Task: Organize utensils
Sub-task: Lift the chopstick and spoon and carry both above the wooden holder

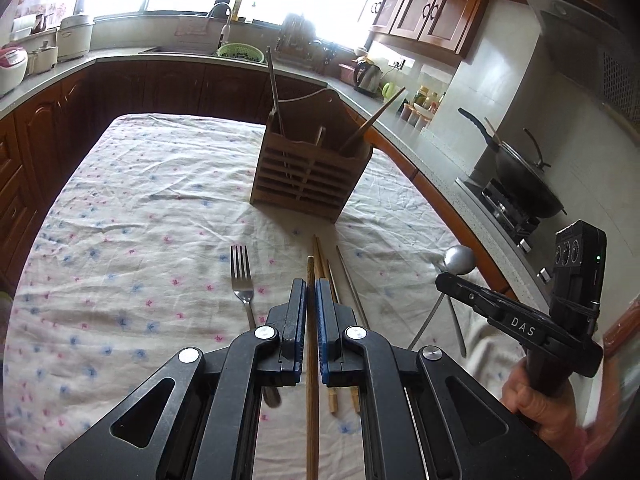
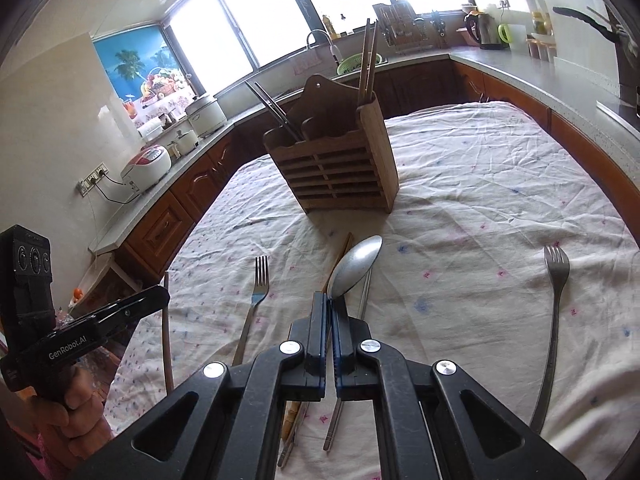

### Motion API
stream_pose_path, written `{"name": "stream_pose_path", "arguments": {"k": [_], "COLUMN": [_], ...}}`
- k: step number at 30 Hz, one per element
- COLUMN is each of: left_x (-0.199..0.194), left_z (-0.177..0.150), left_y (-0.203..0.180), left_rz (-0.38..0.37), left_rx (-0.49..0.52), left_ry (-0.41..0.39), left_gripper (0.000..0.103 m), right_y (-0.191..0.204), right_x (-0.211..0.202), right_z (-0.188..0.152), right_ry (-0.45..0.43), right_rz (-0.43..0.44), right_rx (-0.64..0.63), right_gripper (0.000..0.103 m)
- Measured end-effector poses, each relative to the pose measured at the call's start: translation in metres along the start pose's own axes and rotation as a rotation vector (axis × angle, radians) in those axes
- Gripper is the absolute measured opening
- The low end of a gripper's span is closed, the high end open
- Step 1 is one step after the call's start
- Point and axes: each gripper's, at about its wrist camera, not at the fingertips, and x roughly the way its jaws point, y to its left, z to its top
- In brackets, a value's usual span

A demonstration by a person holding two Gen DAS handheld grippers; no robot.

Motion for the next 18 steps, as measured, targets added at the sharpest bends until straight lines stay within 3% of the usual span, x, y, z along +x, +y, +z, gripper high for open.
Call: {"name": "stream_pose_path", "arguments": {"k": [18], "left_x": [-0.045], "left_z": [0.025], "left_y": [0.015], "left_rz": [-0.006], "left_rx": [-0.056], "left_ry": [-0.153], "left_gripper": [0.004], "right_y": [0.017], "right_x": [-0.032], "right_z": [0.032], "right_ry": [-0.132], "right_rz": [0.012], "right_rx": [-0.053], "right_gripper": [0.002]}}
